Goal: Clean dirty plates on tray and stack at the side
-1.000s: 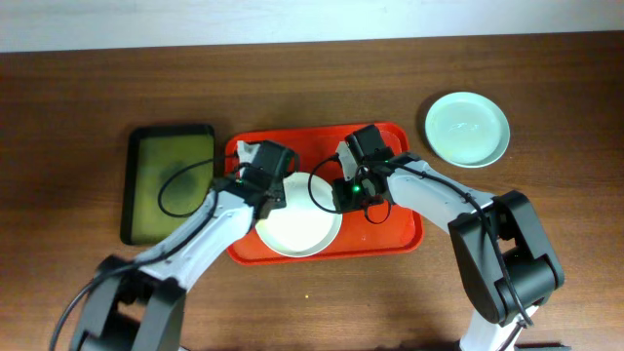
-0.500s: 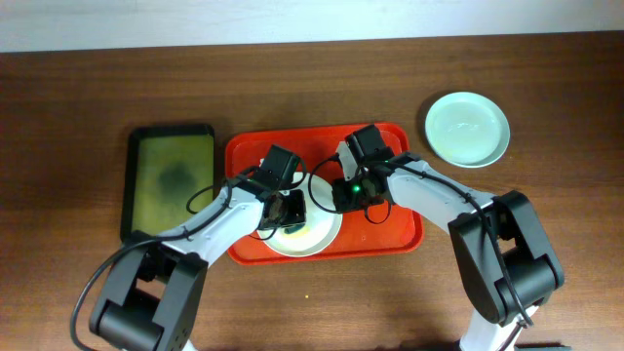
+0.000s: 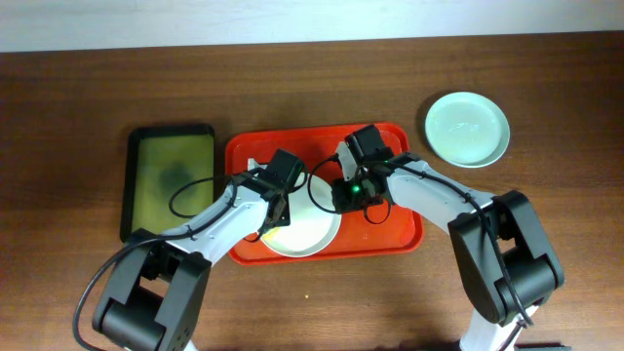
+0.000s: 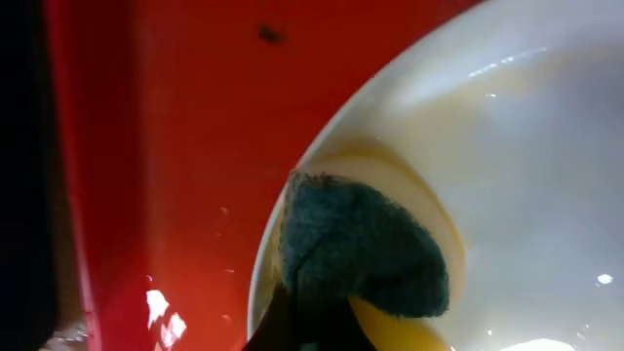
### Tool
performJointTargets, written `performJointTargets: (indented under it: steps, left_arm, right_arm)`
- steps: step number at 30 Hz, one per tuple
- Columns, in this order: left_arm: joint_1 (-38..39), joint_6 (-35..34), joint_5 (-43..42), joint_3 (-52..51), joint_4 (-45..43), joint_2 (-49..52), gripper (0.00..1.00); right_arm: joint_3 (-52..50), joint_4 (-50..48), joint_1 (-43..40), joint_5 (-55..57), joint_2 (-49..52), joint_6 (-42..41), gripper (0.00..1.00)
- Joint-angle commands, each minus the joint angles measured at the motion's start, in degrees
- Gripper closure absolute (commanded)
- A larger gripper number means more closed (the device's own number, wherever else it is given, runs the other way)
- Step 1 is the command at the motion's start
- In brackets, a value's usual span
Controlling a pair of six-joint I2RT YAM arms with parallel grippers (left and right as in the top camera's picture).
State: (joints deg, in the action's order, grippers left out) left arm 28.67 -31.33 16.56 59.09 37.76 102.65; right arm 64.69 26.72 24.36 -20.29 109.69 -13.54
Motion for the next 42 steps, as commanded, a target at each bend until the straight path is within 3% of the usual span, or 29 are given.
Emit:
performJointTargets:
  steps: [1, 9, 16, 19, 24, 32, 36, 37, 42]
  left_arm:
    - [-1.07, -0.35, 10.93, 0.26, 1.11, -0.48, 1.0]
    - [-1.07, -2.56, 10.08, 0.87, 0.26, -10.32, 1.0]
    - [-2.97, -2.54, 9.79, 0.87, 1.16, -20.06, 1.0]
    - [-5.84, -2.54, 9.75, 0.87, 2.25, -21.77, 1.0]
    - [-14.64, -2.54, 4.22, 0.85, 4.15, -22.12, 1.0]
    - [-28.74, -2.51, -2.1, 0.85, 7.23, -22.1, 1.0]
    - [-30.97, -2.51, -2.27, 0.83, 8.0, -22.1, 1.0]
    - [-30.97, -2.51, -2.25, 0.83, 8.0, -22.1, 1.0]
    - [-30.97, -2.51, -2.25, 0.83, 8.2, -22.1, 1.0]
  right_arm:
    - [-0.31, 0.68, -0.33, 1.42, 0.31, 0.26, 0.96]
    - [0.98, 3.48, -0.33, 1.2, 0.24, 0.28, 0.96]
    - [10.73, 14.12, -0.31, 2.25, -1.46, 4.72, 0.96]
    - [16.5, 21.35, -0.04, 8.0, -2.38, 5.88, 0.96]
    - [30.49, 35.39, 4.0, 29.62, -2.95, 7.58, 0.96]
    - [42.23, 43.39, 18.64, 77.35, -2.95, 9.07, 0.96]
    - [42.53, 42.66, 26.21, 93.57, -2.95, 26.45, 0.96]
    - [42.53, 41.13, 28.76, 98.25, -2.95, 35.52, 0.96]
    - [42.53, 35.1, 32.44, 102.95, -2.95, 56.33, 0.96]
